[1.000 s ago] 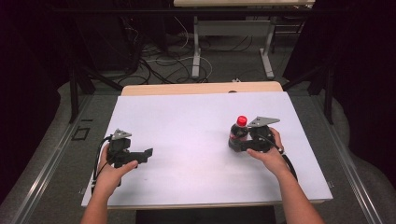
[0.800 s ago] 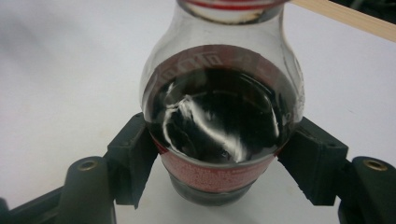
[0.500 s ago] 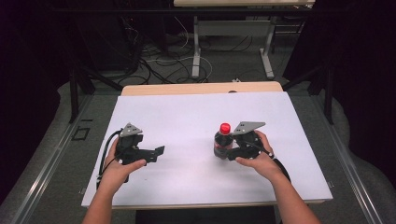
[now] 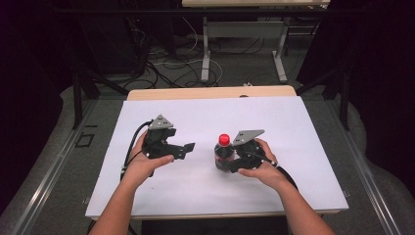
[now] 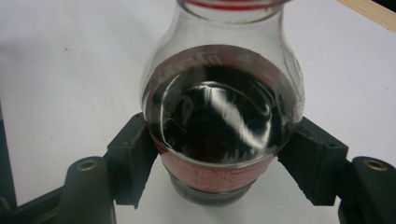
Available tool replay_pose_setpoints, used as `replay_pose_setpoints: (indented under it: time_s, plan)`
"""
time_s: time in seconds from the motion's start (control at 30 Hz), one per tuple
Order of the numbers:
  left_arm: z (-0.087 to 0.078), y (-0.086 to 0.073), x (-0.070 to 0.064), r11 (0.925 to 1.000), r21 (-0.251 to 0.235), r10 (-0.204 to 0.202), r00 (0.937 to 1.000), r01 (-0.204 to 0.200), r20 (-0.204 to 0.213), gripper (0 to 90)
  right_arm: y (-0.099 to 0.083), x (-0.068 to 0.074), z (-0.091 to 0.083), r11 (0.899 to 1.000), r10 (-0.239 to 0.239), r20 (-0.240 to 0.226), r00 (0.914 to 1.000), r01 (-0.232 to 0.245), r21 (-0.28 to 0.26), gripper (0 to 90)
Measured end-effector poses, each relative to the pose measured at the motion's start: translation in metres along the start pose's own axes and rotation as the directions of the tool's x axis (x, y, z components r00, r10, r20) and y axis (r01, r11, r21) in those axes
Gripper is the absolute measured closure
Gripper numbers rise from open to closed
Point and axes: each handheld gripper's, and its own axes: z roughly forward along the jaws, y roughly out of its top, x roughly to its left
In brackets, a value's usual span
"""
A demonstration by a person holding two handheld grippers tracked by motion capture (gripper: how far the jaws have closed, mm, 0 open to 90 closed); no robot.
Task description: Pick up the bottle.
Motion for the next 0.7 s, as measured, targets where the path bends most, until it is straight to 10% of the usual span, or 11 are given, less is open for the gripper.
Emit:
replay_pose_setpoints:
  time_s: [0.7]
  plan:
    - [0.045, 0.049, -0.032, 0.9922, 0.018, 0.118, 0.9778, -0.123, 0.173, 27.7, 0.005, -0.013, 0.014, 1.0, -0.017, -0.021, 0.9996, 0.017, -0.008, 30.8]
